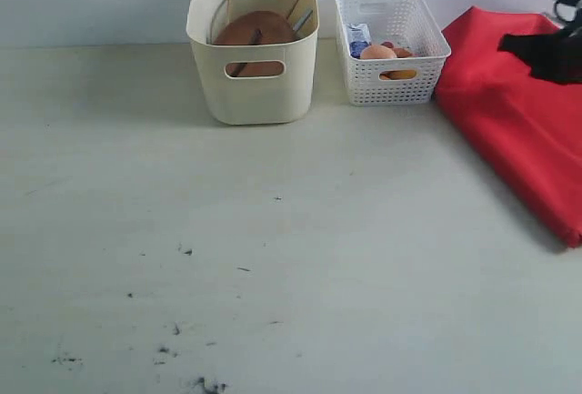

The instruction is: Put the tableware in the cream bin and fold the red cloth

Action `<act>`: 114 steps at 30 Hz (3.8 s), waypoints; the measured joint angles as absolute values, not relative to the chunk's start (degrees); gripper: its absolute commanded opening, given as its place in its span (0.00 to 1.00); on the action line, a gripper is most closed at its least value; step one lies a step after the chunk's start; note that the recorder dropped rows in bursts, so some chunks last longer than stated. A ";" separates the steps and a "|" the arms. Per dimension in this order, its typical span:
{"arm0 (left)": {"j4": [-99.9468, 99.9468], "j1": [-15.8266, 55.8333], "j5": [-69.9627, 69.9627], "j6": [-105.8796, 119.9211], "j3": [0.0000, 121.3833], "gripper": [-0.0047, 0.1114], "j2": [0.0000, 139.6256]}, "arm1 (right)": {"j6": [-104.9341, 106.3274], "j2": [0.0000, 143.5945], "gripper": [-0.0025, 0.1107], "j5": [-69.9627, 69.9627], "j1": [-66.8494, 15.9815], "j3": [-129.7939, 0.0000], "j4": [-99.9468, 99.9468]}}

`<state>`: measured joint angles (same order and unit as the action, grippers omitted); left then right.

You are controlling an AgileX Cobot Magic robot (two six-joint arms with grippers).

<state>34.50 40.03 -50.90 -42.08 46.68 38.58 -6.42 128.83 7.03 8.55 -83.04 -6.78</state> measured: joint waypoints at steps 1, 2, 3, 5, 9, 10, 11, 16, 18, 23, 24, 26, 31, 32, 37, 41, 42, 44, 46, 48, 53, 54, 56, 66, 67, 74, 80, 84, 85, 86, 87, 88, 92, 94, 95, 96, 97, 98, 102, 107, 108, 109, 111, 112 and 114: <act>34.40 40.03 -50.90 -42.08 46.68 0.06 38.58 | -5.91 130.57 0.02 8.53 7.54 -84.15 -6.78; 34.40 40.03 -50.90 -42.08 46.68 0.06 38.58 | -5.45 132.35 0.02 9.42 6.63 -85.16 -6.78; 34.40 40.03 -50.90 -42.08 46.68 0.06 38.58 | -5.33 133.42 0.02 9.89 6.23 -86.56 -6.78; 34.40 40.03 -50.90 -42.08 46.68 0.06 38.58 | -4.98 134.89 0.02 11.54 6.00 -89.04 -6.78; 34.16 40.03 -50.90 -42.08 46.68 0.06 38.58 | -5.73 135.87 0.02 14.41 7.60 -91.19 -7.29; 34.16 40.03 -50.90 -42.08 46.68 0.06 38.58 | -6.67 135.85 0.02 14.96 8.40 -91.32 -7.59; 34.16 40.03 -50.90 -42.08 46.68 0.06 38.58 | -7.63 135.85 0.02 15.38 9.40 -91.42 -7.76; 34.39 40.03 -50.90 -42.08 46.68 0.06 38.58 | -5.67 135.01 0.02 17.20 13.33 -91.57 -9.04; 34.62 40.03 -50.90 -42.08 46.68 0.06 38.58 | -2.21 134.27 0.02 18.87 13.58 -91.57 -9.68; 35.28 40.03 -50.90 -42.08 46.68 0.06 38.58 | -2.76 131.51 0.02 23.55 13.84 -90.49 -10.55; 35.28 40.03 -50.90 -42.08 46.68 0.06 38.58 | -2.99 130.90 0.02 24.07 14.11 -90.40 -9.98; 35.45 40.03 -50.90 -42.08 46.68 0.06 38.58 | -3.64 129.75 0.02 24.88 15.00 -90.40 -8.82; 35.56 40.03 -50.90 -42.08 46.68 0.06 38.58 | -3.93 129.81 0.02 27.35 16.11 -88.70 -9.35; 35.56 40.03 -50.90 -42.08 46.68 0.06 38.58 | -3.53 130.29 0.02 26.60 15.49 -87.79 -10.03; 35.67 40.03 -50.90 -42.08 46.68 0.06 38.58 | 2.45 131.65 0.02 22.04 11.20 -87.24 -16.75; 35.67 40.03 -50.90 -42.08 46.68 0.06 38.58 | 7.34 133.86 0.02 19.78 6.56 -90.10 -23.22; 35.67 40.03 -50.90 -42.08 46.68 0.06 38.58 | 7.84 134.18 0.02 19.78 5.96 -90.88 -23.65; 35.55 40.03 -50.90 -42.08 46.68 0.06 38.58 | 8.24 134.94 0.02 20.48 5.53 -92.48 -24.36; 35.46 40.03 -50.90 -42.08 46.68 0.06 38.58 | 8.34 135.15 0.02 21.81 5.50 -93.60 -24.50; 35.34 40.03 -50.90 -42.08 46.68 0.06 38.58 | 8.34 135.15 0.02 23.52 5.85 -94.20 -24.50; 35.31 40.03 -50.90 -42.08 46.68 0.06 38.58 | 8.34 132.50 0.02 27.43 7.56 -94.21 -24.24; 35.31 40.03 -50.90 -41.96 46.68 0.06 38.58 | 8.77 131.24 0.02 27.45 8.04 -94.21 -24.07; 35.42 40.03 -51.45 -41.42 46.68 0.06 38.58 | 9.82 128.27 0.02 27.45 8.89 -94.21 -23.59; 32.90 40.03 -51.37 -40.56 40.30 0.06 36.44 | 13.12 114.91 0.02 29.82 9.30 -88.43 -22.51; 32.50 40.03 -51.22 -40.56 39.96 0.06 36.33 | 13.36 114.39 0.02 30.68 9.16 -87.68 -22.51; 31.85 40.03 -50.94 -40.34 39.63 0.06 36.33 | 12.17 114.19 0.02 35.35 8.72 -86.19 -22.51; 31.85 40.03 -50.94 -40.34 39.63 0.06 36.33 | 11.45 114.19 0.02 35.42 8.72 -86.19 -22.51; 31.85 40.03 -50.94 -40.34 39.63 0.06 36.18 | 11.45 114.19 0.02 35.42 8.72 -86.19 -22.51; 31.85 40.03 -50.84 -40.34 39.63 0.06 35.95 | 11.45 114.19 0.02 35.48 8.72 -86.19 -22.51; 31.73 40.03 -50.84 -40.34 39.63 0.06 35.80 | 11.45 114.19 0.02 35.48 8.72 -86.19 -22.51; 31.73 40.03 -50.84 -40.34 39.63 0.06 35.35 | 11.45 114.19 0.02 35.48 8.72 -86.19 -22.51; 31.73 40.03 -50.84 -40.34 39.63 0.06 35.11 | 11.45 114.19 0.02 35.48 8.72 -86.19 -22.51; 31.46 39.23 -50.68 -40.34 39.52 0.06 32.30 | 11.35 114.19 0.02 35.57 8.72 -86.19 -22.51; 31.45 36.62 -50.56 -40.34 39.52 0.06 29.70 | 11.35 114.19 0.02 35.57 8.72 -86.19 -22.51; 31.45 35.06 -50.56 -40.34 39.52 0.06 28.55 | 11.35 114.19 0.02 35.57 8.72 -86.19 -22.51; 31.45 32.53 -50.56 -40.34 39.52 0.06 26.81 | 11.35 114.19 0.02 35.57 8.72 -86.19 -22.51; 31.55 29.36 -50.56 -40.34 39.52 0.06 23.99 | 11.35 114.19 0.02 35.57 8.72 -86.19 -22.51; 31.76 27.35 -50.56 -40.34 39.52 0.06 22.34 | 11.35 114.19 0.02 35.57 8.72 -86.19 -22.51; 31.91 19.60 -50.56 -40.34 39.52 0.06 13.13 | 11.35 114.19 0.02 35.57 8.72 -86.19 -22.51; 33.17 8.57 -49.87 -39.72 38.92 0.06 6.79 | 11.35 114.19 0.02 35.57 8.72 -86.19 -22.51; 33.63 6.12 -48.21 -39.72 38.10 0.06 5.92 | 11.35 114.19 0.02 35.57 8.72 -86.19 -22.51; 33.65 4.18 -45.97 -39.89 37.26 0.06 5.21 | 11.35 114.19 0.02 35.57 8.72 -86.19 -22.51; 33.75 0.82 -39.72 -40.14 34.90 0.06 3.65 | 11.35 114.19 0.02 35.57 8.72 -86.19 -22.51; 33.88 -1.06 -33.44 -40.36 32.27 0.06 2.06 | 11.35 114.19 0.02 35.57 8.72 -86.19 -22.51; 33.88 -2.11 -20.09 -40.50 26.39 0.06 0.44 | 11.35 114.19 0.02 35.57 8.72 -86.19 -22.51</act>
